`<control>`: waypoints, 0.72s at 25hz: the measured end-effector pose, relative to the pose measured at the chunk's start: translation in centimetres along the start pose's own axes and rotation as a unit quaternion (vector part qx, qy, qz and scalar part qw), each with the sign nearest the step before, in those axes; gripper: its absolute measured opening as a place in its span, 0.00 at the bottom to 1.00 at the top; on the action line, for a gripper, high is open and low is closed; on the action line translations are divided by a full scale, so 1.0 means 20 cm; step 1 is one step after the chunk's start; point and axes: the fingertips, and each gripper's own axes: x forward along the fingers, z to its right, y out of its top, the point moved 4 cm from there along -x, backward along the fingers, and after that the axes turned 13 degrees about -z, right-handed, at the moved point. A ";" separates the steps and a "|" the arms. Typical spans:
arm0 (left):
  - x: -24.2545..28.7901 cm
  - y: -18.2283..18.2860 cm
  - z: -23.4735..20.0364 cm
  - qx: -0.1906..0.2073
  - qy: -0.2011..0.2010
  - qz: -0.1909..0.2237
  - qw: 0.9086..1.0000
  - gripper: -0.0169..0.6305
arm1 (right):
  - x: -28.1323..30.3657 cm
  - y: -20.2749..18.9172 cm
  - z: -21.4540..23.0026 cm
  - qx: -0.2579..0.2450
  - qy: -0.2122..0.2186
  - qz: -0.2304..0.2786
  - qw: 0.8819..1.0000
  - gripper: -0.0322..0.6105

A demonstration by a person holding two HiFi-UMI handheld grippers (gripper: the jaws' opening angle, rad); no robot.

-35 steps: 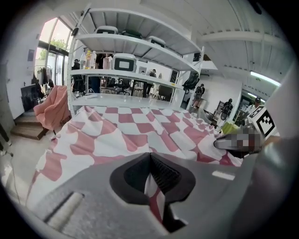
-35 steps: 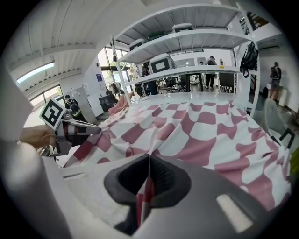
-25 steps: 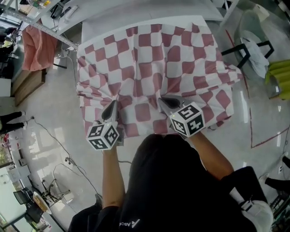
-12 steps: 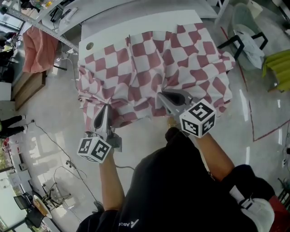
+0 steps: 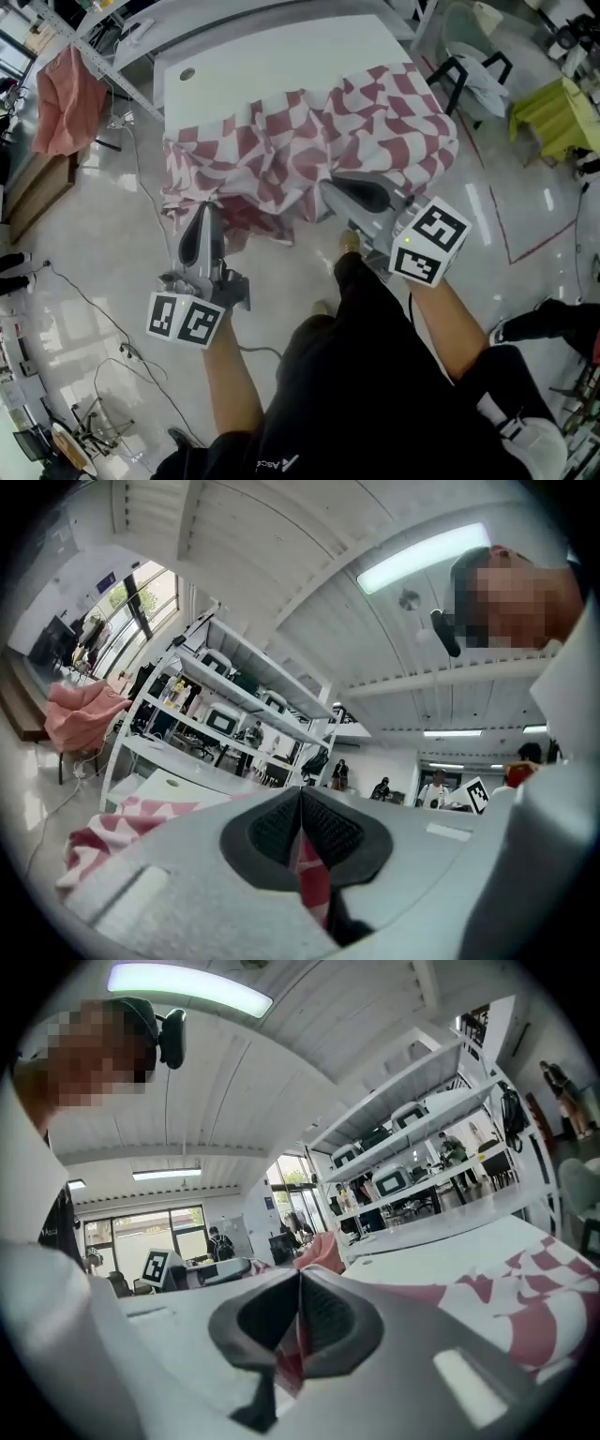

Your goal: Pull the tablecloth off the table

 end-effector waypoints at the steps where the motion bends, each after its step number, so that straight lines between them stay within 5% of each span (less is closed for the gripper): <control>1: -0.06 0.01 0.04 -0.001 -0.006 0.010 1.000 0.04 | -0.04 0.00 -0.09 -0.006 0.001 0.006 1.000 0.06; 6: -0.37 -0.07 0.32 0.008 -0.028 0.041 0.999 0.04 | -0.33 -0.10 -0.43 -0.026 0.009 0.028 0.999 0.06; 14: -0.48 0.15 0.59 0.016 -0.023 0.049 0.998 0.05 | -0.56 0.15 -0.59 -0.009 0.059 0.059 0.996 0.06; 18: -0.60 0.06 0.90 0.018 -0.006 0.055 0.998 0.05 | -0.84 0.04 -0.68 -0.007 0.095 0.075 0.993 0.06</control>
